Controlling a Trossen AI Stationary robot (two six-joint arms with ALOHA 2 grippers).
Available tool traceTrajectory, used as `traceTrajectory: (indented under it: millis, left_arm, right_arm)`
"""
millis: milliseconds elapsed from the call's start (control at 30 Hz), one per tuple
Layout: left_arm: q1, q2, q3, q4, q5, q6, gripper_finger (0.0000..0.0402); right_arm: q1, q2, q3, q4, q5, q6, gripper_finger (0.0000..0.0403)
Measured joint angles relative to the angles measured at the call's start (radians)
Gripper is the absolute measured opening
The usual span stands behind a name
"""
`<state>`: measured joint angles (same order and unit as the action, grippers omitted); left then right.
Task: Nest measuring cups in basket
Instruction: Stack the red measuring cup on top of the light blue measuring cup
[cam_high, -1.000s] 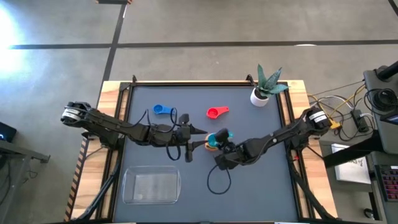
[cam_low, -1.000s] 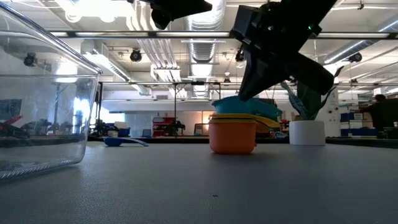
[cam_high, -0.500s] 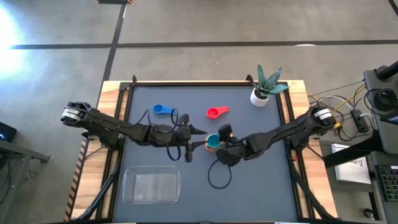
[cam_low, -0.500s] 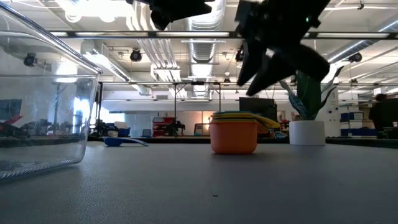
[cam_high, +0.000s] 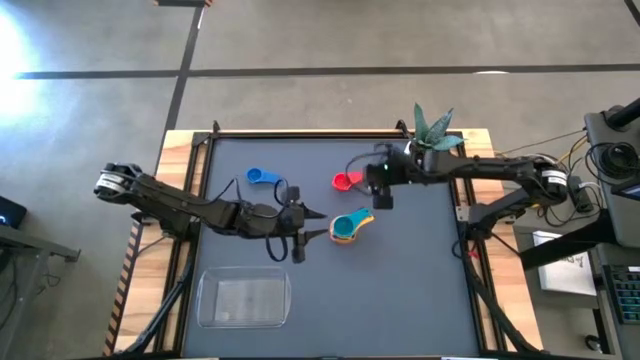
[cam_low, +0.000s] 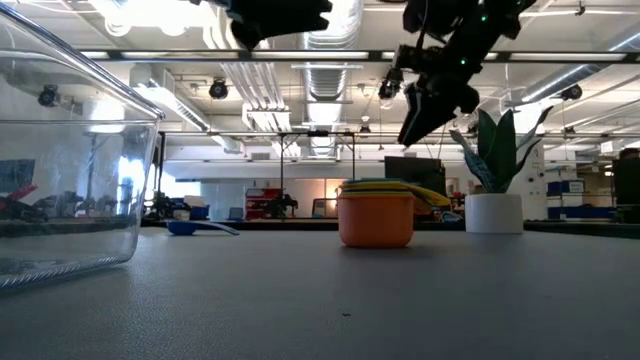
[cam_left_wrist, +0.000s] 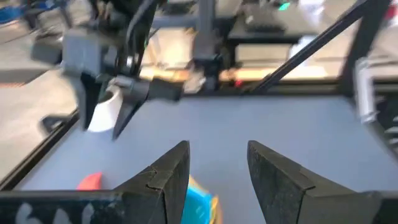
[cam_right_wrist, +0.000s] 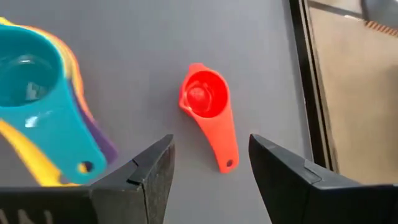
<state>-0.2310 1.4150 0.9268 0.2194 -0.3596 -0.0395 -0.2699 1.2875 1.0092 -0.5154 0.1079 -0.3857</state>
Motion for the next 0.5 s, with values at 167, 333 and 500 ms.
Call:
traceTrajectory:
  millis: [167,333,500]
  left_arm:
    - [0.000,-0.041,-0.018,-0.054,-0.105,-0.026,0.0145]
    - [0.007,-0.048,-0.023,-0.011,-0.110,0.023,0.0145]
    - [0.025,-0.049,-0.023,0.044,-0.110,0.082,0.0145]
  right_arm:
    - [-0.076,0.070,0.016,0.013,-0.045,-0.098,0.0216]
    - [-0.119,0.187,0.065,0.028,-0.063,-0.171,0.0250]
    - [-0.146,0.310,0.125,0.021,-0.145,-0.229,0.0274]
